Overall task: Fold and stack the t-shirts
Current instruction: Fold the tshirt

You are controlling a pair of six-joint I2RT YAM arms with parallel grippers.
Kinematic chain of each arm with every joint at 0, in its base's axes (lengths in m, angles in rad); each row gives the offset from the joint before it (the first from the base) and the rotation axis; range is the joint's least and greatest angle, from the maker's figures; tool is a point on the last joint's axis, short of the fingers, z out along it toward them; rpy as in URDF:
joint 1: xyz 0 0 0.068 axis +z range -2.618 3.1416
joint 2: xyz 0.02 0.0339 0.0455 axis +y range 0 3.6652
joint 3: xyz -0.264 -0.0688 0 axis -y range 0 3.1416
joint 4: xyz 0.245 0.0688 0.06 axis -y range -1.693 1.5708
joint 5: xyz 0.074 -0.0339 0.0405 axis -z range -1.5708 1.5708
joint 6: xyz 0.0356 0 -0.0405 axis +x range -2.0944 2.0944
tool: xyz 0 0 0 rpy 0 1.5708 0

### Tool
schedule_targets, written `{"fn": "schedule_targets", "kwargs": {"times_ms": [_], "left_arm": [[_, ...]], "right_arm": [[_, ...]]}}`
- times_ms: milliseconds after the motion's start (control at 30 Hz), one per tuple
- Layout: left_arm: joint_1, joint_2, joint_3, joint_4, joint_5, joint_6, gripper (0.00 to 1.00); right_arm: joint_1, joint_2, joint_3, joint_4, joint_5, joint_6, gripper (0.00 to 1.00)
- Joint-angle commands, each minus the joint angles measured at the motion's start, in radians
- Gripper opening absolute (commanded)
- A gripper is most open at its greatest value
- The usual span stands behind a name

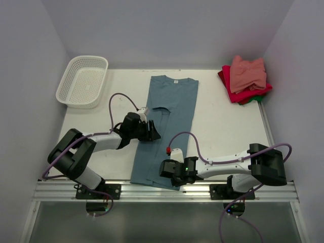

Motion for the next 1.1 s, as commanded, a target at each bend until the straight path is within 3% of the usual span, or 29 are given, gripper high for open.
{"fn": "schedule_targets", "kwargs": {"times_ms": [0, 167, 1067], "left_arm": [[-0.005, 0.0, 0.001, 0.049, -0.009, 0.009, 0.6], [-0.005, -0.001, -0.016, 0.055, -0.008, 0.006, 0.59], [-0.004, 0.017, -0.022, 0.02, -0.019, 0.02, 0.59]], "right_arm": [[0.008, -0.026, 0.026, -0.032, 0.038, 0.026, 0.04], [0.031, -0.061, 0.026, -0.072, 0.06, 0.051, 0.0], [0.193, -0.173, -0.016, -0.368, 0.207, 0.362, 0.0]]}}
